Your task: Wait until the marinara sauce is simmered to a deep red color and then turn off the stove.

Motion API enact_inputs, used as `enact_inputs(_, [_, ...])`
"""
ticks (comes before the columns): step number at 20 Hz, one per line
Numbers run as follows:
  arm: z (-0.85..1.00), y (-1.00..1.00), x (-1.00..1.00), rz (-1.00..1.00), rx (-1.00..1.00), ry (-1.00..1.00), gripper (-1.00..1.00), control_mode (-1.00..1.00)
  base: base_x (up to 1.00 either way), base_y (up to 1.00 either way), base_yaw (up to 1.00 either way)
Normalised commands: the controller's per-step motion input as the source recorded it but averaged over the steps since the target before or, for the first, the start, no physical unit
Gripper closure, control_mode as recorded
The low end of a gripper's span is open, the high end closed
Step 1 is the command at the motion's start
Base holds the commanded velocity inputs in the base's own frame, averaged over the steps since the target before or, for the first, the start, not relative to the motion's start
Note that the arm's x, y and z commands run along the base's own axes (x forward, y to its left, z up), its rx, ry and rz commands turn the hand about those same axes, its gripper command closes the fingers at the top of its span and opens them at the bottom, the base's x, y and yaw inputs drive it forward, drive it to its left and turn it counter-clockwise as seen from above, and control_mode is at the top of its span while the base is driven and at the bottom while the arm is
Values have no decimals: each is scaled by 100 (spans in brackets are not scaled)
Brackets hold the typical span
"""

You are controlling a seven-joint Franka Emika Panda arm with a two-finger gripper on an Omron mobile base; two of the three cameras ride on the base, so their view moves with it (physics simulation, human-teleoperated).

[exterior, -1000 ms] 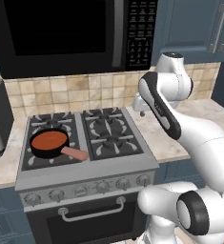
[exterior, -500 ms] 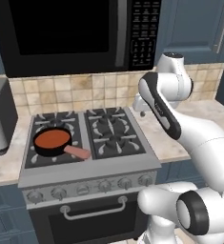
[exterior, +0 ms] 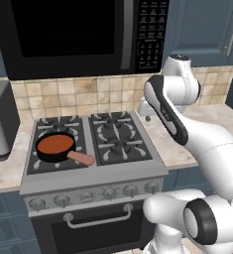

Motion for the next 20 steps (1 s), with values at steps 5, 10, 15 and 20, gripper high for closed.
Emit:
enact_inputs(5, [0,0,0,0,0,0,-100,-100,0,0,0])
enact_inputs(10, [0,0,0,0,0,0,-100,-100,0,0,0])
enact_inputs(15, [-2,19,-33,0,0,0,-100,-100,0,0,0])
enact_inputs(20, [-17,62,-15,0,0,0,-100,-100,0,0,0])
